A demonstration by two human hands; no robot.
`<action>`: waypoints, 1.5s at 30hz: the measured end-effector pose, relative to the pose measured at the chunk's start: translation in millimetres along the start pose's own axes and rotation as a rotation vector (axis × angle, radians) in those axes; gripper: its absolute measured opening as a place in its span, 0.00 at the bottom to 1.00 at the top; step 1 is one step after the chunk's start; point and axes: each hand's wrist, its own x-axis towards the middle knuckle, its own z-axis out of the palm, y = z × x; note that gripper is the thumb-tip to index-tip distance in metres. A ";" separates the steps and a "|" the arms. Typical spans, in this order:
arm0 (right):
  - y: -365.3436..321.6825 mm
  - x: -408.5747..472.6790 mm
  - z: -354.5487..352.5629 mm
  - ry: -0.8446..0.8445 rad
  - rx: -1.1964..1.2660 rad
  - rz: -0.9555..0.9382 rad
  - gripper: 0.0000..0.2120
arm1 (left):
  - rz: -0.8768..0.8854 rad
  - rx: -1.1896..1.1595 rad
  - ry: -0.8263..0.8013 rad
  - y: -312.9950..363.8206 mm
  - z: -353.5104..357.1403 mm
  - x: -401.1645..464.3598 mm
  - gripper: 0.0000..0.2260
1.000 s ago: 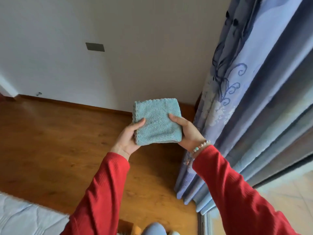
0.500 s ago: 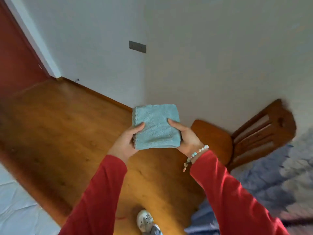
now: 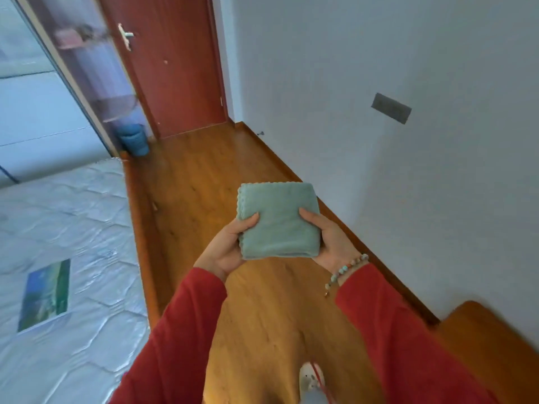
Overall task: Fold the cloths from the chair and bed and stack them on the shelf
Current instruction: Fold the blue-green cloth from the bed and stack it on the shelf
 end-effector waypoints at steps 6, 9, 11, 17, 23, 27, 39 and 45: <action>-25.0 109.8 20.0 -0.101 -0.109 0.110 0.23 | 0.143 -0.058 0.106 47.3 -35.7 43.6 0.17; -50.8 158.9 21.8 -0.148 -0.134 0.132 0.23 | 0.159 -0.068 0.143 71.5 -43.1 79.7 0.19; -72.5 192.4 24.2 -0.179 -0.143 0.150 0.23 | 0.170 -0.085 0.170 91.7 -45.3 108.7 0.21; -122.2 282.7 34.2 -0.260 -0.149 0.184 0.21 | 0.241 -0.081 0.237 147.4 -48.8 181.3 0.20; -147.0 372.5 48.4 -0.303 -0.181 0.221 0.22 | 0.299 -0.085 0.294 198.9 -68.9 235.0 0.19; -157.3 435.7 63.6 -0.317 -0.224 0.218 0.21 | 0.306 -0.093 0.313 237.2 -98.8 274.5 0.19; -192.1 640.4 147.0 -0.318 -0.272 0.223 0.22 | 0.319 -0.153 0.341 398.1 -187.0 382.4 0.18; -201.0 718.7 170.3 -0.317 -0.255 0.249 0.20 | 0.301 -0.181 0.342 452.5 -226.3 427.5 0.18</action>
